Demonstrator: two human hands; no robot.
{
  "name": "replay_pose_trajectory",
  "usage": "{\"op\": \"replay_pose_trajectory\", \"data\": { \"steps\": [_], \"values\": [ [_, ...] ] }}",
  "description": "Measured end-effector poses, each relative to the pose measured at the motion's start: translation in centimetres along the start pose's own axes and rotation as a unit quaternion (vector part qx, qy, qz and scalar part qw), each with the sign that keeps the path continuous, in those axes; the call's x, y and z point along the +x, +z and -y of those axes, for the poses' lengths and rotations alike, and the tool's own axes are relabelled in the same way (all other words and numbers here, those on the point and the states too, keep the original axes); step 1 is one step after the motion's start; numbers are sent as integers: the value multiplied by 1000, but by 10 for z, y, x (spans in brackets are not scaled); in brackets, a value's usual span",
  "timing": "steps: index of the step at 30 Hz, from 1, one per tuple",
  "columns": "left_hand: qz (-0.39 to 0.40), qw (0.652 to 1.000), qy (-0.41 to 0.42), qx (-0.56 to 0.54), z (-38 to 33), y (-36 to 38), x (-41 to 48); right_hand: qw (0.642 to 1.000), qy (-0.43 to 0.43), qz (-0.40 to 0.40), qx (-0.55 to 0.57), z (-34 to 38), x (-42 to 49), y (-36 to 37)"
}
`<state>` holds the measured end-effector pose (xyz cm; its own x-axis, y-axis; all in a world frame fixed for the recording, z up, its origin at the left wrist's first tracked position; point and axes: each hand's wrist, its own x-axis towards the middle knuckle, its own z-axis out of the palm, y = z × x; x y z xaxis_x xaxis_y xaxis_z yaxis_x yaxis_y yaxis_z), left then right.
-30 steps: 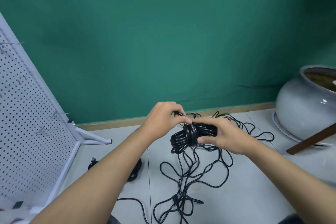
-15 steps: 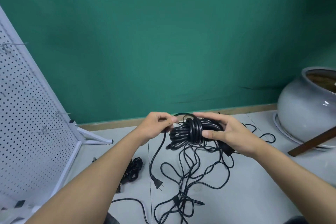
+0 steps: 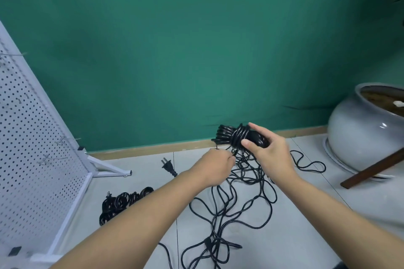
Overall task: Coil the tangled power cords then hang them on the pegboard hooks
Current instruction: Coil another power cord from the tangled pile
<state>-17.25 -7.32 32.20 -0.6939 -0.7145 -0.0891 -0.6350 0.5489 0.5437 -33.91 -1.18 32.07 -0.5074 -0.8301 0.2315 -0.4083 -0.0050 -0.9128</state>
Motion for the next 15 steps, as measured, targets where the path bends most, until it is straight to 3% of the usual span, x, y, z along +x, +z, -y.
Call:
{"op": "replay_pose_trajectory", "data": {
  "steps": [3, 9, 15],
  "values": [
    [-14, 995, 28, 98, -9, -12, -5, 993, -51, 27, -102, 3, -5, 4],
    [-69, 954, 121, 266, -17, -44, -24, 981, -88, 82, -154, 4, 0, -9],
    [-194, 907, 294, 231, 7, -67, -21, 960, -65, 268, -56, 11, -3, -29]
  ]
}}
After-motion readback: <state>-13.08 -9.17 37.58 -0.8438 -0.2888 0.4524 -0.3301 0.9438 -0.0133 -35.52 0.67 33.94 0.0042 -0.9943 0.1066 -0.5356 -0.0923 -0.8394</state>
